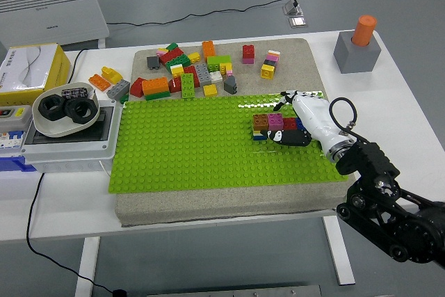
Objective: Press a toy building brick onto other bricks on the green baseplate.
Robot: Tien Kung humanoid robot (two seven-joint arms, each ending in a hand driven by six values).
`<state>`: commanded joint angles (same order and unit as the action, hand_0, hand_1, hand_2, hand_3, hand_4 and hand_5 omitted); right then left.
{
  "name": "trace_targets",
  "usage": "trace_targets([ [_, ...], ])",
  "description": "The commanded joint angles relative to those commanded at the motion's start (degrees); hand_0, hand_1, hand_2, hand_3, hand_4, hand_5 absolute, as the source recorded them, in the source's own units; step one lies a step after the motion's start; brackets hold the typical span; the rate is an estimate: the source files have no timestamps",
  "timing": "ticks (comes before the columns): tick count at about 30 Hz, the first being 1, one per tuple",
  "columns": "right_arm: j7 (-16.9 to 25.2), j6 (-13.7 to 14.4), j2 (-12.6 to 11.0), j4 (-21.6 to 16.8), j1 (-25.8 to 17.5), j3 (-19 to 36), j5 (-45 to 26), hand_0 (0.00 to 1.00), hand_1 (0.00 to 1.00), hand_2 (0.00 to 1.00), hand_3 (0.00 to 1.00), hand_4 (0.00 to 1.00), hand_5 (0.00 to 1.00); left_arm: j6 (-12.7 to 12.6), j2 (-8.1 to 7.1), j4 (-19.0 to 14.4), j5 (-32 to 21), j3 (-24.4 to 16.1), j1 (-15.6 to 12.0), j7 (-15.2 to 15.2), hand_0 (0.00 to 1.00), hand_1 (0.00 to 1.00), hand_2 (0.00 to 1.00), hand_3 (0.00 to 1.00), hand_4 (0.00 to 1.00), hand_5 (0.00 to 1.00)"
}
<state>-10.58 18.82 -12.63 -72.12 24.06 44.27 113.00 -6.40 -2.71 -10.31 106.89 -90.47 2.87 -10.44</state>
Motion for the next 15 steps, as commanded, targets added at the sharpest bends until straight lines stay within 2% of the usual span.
trace_targets([
  [2,2.56,2.39,-0.2,-0.24,-1.01,0.83,-3.16,0.803,0.82,0.846,0.646,0.911,0.546,0.01,0.0,0.0,0.03,0.01,0.0,-0.01,0.771,0.728,0.685,0.537,0.538,0.611],
  [7,9.24,8.14,-1.11,-2.18,-4.5,4.69,-11.08,0.803,0.82,0.846,0.646,0.911,0.546,-0.07,0.05,0.0,-0.34,0.14,-0.09,0.03,0.771,0.728,0.685,0.537,0.538,0.611],
  [8,10.83,9.18,-1.32,-2.84,-5.22,5.87,-12.99,0.7,0.715,0.749,0.74,0.875,0.425,-0.16,0.06,0.0,-0.43,0.13,-0.12,0.07,0.77,0.728,0.686,0.536,0.538,0.612],
  [13,19.21,10.81,-1.33,-4.59,-7.84,10.28,-23.89,0.7,0.715,0.749,0.74,0.875,0.425,-0.41,0.17,0.0,-0.26,-0.08,-0.24,0.14,0.77,0.728,0.686,0.536,0.538,0.612],
  [14,20.63,10.84,-1.22,-4.56,-8.15,10.54,-25.96,0.636,0.649,0.664,0.762,0.855,0.336,-0.41,0.2,0.0,-0.13,-0.14,-0.25,0.13,0.77,0.728,0.686,0.534,0.541,0.606],
  [15,22.19,10.85,-1.14,-4.45,-8.44,10.71,-28.33,0.636,0.649,0.664,0.762,0.855,0.336,-0.41,0.22,0.0,0.01,-0.2,-0.26,0.11,0.77,0.728,0.686,0.534,0.541,0.606],
])
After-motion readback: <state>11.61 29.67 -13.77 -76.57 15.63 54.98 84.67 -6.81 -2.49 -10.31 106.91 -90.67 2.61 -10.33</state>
